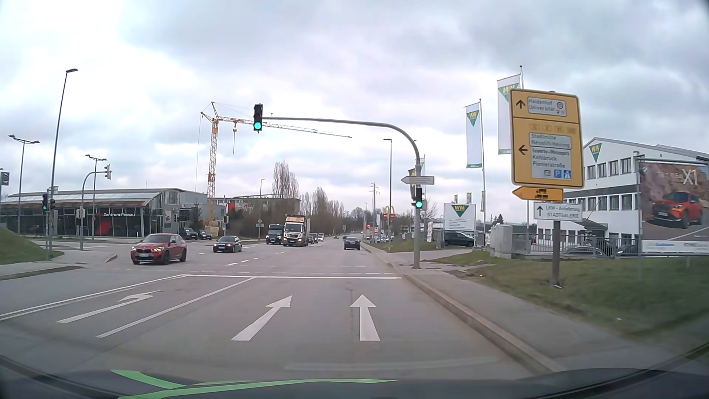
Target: Follow the waypoints while adhering to traffic rules and regulations
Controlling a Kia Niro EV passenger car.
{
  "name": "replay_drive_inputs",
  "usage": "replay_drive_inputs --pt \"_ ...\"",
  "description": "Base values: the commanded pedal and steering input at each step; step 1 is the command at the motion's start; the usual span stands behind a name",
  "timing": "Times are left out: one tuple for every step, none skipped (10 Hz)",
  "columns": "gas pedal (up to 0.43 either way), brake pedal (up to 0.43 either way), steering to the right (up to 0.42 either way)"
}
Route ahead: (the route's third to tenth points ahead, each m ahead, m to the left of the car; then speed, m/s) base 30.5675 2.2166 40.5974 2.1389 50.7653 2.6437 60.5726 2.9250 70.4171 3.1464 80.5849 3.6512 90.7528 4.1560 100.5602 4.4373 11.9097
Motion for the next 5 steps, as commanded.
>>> replay_drive_inputs --pt "0.039 0.000 0.000" --pt "0.039 0.000 0.000" --pt "0.039 0.000 0.000" --pt "0.039 0.000 0.000" --pt "0.039 0.000 0.000"
